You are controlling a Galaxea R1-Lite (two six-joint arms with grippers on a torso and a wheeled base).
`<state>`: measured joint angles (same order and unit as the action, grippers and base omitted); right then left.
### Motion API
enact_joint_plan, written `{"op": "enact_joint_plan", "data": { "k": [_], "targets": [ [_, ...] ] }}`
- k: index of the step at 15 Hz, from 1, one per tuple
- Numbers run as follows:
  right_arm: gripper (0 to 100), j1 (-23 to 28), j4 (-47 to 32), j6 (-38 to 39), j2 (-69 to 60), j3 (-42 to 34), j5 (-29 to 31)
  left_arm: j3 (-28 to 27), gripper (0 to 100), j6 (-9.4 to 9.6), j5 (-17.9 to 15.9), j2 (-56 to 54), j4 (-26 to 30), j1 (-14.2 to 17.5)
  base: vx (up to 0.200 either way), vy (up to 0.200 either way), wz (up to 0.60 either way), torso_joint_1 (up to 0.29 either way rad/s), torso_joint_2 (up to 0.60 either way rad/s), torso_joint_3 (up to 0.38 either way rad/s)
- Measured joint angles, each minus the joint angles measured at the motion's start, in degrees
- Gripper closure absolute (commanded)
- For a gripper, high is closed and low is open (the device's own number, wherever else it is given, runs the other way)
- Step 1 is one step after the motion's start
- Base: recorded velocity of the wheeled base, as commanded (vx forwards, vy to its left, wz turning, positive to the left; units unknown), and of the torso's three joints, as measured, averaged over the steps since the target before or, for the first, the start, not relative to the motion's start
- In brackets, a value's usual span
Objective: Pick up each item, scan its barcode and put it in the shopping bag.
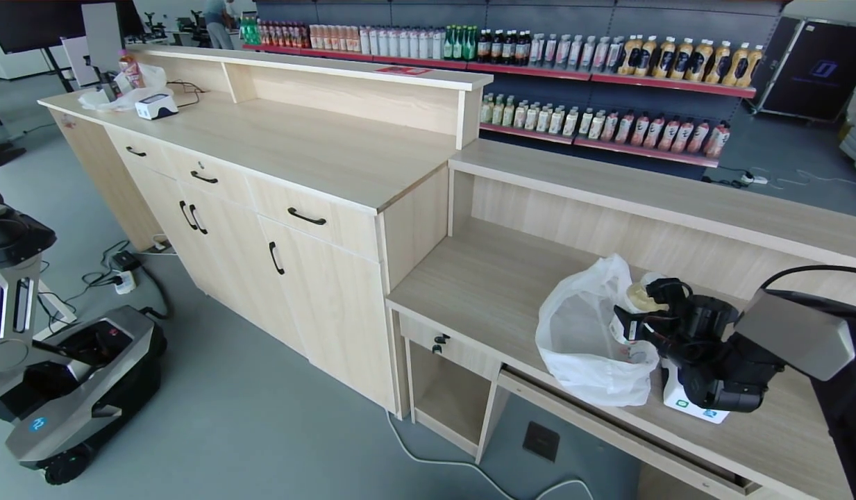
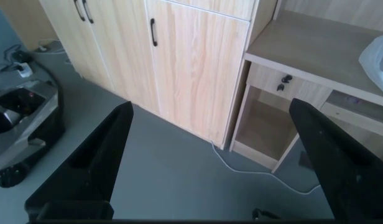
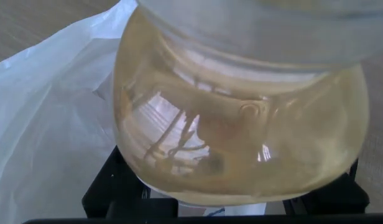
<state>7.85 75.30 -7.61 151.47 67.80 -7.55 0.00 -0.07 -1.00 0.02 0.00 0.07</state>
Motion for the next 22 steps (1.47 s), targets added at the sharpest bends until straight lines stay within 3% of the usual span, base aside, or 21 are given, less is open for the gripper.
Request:
{"op": "enact_joint_plan", "data": {
  "k": [9,19,20,22],
  "targets": [
    [100,-0.9,-0.2,0.4,4.5,7.6,0.0,0.0,0,0.0,0.0,0.0,0.0,0.0,0.0,0.0,0.0,0.0,0.0,0.0],
    [100,-1.9,0.3,0.9,6.8,8.1,0.3,0.0,0,0.0,0.0,0.0,0.0,0.0,0.0,0.0,0.0,0.0,0.0,0.0],
    [0,-1.9,0.3,1.0,6.8,8.0,0.3,0.0,0,0.0,0.0,0.0,0.0,0.0,0.0,0.0,0.0,0.0,0.0,0.0],
    [0,-1.9,0.9,1.1,6.8,8.1,0.3,0.0,0,0.0,0.0,0.0,0.0,0.0,0.0,0.0,0.0,0.0,0.0,0.0]
  ]
}}
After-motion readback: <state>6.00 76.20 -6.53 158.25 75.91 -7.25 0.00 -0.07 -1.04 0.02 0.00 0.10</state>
